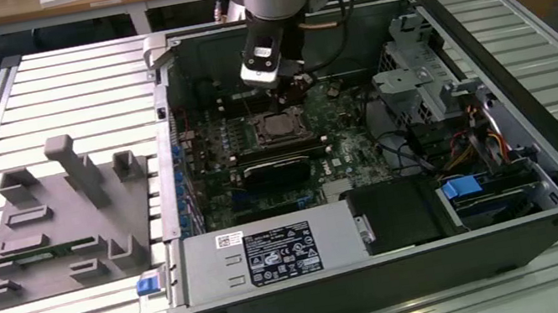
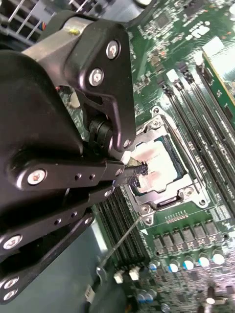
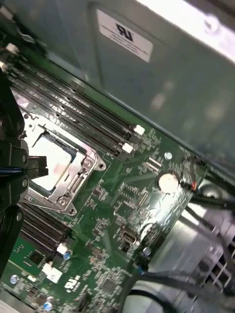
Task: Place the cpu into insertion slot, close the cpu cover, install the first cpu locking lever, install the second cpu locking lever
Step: 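Close the cpu cover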
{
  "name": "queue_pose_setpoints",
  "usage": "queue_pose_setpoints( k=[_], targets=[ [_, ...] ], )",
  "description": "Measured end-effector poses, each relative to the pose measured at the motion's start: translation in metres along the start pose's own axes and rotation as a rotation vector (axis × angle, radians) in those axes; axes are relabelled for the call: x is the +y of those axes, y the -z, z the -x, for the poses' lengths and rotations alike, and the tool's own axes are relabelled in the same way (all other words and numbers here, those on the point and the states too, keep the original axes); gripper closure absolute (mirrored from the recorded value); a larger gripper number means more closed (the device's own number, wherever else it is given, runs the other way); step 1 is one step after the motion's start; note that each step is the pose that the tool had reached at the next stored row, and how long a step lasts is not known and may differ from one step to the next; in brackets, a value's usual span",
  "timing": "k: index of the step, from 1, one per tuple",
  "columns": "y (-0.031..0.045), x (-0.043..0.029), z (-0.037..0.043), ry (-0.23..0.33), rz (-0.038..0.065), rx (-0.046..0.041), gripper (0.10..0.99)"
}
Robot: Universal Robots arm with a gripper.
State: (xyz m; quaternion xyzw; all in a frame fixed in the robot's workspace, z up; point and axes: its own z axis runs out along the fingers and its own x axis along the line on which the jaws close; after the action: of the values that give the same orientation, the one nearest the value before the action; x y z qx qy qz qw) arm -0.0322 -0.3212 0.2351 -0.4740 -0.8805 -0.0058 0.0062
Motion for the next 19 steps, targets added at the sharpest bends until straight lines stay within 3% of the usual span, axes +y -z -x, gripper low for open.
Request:
queue_pose_setpoints(
  k=[6, 13, 19],
  targets=[
    [-0.0001, 0.0, 0.0, 0.112, -0.002, -0.0002, 0.984],
    [-0.0004, 0.0, 0.0, 0.231, -0.011, -0.0084, 0.984],
    [-0.001, 0.0, 0.0, 0.339, -0.012, -0.0084, 0.984]
  ],
)
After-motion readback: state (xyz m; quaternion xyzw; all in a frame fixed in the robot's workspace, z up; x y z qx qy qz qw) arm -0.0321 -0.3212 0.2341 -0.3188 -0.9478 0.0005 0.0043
